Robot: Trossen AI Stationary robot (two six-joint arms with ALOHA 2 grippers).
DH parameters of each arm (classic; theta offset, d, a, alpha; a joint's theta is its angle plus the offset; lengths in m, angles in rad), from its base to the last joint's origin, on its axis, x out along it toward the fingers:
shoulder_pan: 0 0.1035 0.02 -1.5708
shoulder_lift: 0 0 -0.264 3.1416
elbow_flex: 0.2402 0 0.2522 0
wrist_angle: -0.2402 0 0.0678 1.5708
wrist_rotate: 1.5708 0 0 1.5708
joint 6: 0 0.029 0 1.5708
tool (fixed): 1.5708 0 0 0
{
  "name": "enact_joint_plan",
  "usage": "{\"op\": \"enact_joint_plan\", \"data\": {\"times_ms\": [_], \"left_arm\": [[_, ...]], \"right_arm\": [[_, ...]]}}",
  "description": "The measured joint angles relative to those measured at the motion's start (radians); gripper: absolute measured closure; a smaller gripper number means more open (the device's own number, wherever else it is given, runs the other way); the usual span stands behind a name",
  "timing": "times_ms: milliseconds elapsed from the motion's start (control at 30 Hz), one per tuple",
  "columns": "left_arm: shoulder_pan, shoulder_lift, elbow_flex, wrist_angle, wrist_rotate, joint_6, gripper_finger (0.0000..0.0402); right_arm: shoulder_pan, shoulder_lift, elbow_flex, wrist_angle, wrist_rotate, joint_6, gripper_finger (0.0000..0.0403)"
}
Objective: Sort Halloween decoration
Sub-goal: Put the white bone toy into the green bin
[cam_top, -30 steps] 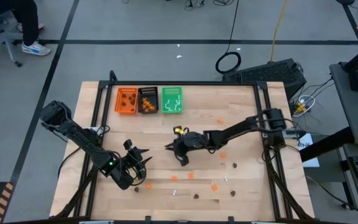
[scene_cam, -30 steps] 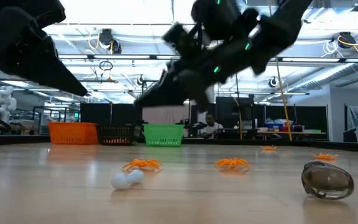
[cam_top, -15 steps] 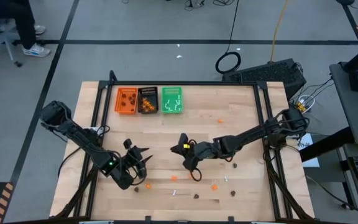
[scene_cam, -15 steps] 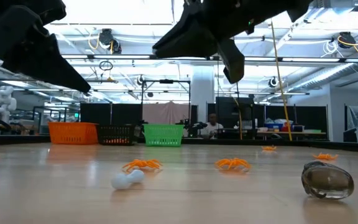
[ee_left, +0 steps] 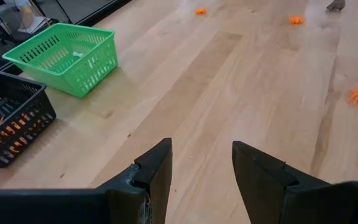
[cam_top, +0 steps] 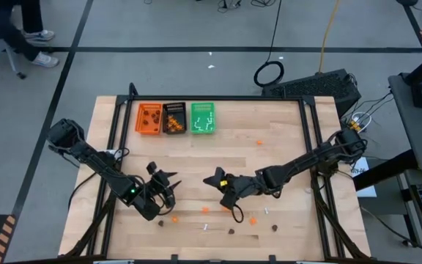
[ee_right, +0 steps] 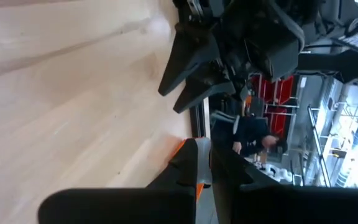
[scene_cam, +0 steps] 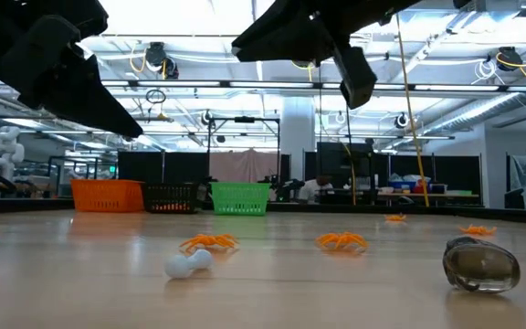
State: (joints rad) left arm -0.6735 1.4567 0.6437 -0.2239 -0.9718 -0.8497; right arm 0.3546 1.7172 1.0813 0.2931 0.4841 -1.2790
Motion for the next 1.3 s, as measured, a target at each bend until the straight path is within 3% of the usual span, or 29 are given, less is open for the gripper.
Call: {"op": "enact_joint_plan", "data": {"times_ms": [367, 800, 1167, 1300], "left_arm": [[0.000, 0.000, 0.000, 0.142, 0.001, 0.159, 0.0236], [0.000, 0.000, 0.000, 0.173, 0.003, 0.185, 0.0236], [0.000, 0.000, 0.000, 0.373, 0.156, 0.400, 0.0236], [-0.011, 0.023, 0.001, 0.473, 0.160, 0.504, 0.0236]], "right_arm": [[0.034, 0.000, 0.000, -0.001, 0.022, 0.031, 0.0399], [0.069, 0.000, 0.000, 0.000, 0.022, 0.334, 0.0400], [0.072, 0.000, 0.001, 0.000, 0.012, 0.822, 0.0401], [0.059, 0.000, 0.001, -0.003, 0.011, 1.033, 0.0401]]}}
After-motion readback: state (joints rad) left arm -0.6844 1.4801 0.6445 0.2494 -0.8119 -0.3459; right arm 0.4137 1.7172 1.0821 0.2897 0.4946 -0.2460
